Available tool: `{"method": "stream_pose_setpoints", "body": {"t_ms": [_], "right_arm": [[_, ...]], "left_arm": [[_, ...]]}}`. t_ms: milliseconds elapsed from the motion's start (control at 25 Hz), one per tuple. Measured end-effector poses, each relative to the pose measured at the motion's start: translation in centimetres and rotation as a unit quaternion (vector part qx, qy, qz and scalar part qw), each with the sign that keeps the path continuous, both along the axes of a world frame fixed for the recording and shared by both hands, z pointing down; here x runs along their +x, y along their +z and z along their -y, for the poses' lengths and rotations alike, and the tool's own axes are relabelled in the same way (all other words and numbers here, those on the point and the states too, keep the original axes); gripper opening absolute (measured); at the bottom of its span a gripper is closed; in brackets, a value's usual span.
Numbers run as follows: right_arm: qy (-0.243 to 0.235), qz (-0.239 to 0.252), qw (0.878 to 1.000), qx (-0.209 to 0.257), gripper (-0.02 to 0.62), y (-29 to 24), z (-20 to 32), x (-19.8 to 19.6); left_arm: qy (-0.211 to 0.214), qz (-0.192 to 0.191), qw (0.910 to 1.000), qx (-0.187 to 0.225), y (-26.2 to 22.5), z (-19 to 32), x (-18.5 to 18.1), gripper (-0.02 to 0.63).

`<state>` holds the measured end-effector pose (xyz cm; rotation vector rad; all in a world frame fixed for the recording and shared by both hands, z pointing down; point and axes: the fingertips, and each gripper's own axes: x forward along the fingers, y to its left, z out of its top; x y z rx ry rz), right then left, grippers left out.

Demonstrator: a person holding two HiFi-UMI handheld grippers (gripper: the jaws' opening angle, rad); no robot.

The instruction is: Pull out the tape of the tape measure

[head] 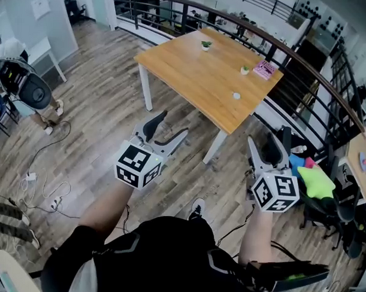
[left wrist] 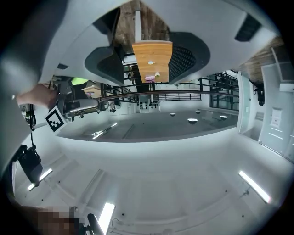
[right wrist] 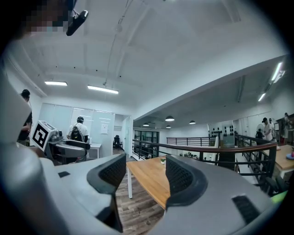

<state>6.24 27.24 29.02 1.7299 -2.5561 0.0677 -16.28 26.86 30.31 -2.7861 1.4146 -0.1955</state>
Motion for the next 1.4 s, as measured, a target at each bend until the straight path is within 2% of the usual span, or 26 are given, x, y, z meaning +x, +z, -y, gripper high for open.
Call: {"method": "stream_pose_setpoints", "body": {"t_ms": [280, 480, 880, 1160, 1400], "right_arm": [[-0.044, -0.003, 0.999, 0.007, 0.278, -0.6, 9.4, 3.7], [-0.063, -0.003, 0.998, 0.002, 0.278, -0.7, 15.8, 6.7], [-0.081, -0.006, 0.997, -0.006, 0.278, 0.5, 23.2, 11.2], [-0.066, 0.003, 0.998, -0.011, 0.278, 1.3, 26.7, 13.5], [-0.044, -0.014, 0.999, -0.018, 0.278, 2.3, 30.3, 12.9]], "left_arm": [[-0.037, 0.014, 0.9991, 0.014, -1.4, 8.3, 4.0, 0.304], [-0.051, 0.024, 0.9984, 0.004, -1.6, 14.0, 7.2, 0.304], [-0.062, 0.026, 0.9977, -0.001, -1.1, 22.1, 12.0, 0.304], [-0.048, 0.034, 0.9983, -0.003, -0.8, 26.0, 14.0, 0.304], [-0.016, 0.013, 0.9998, -0.001, 0.1, 31.4, 14.1, 0.304]]}}
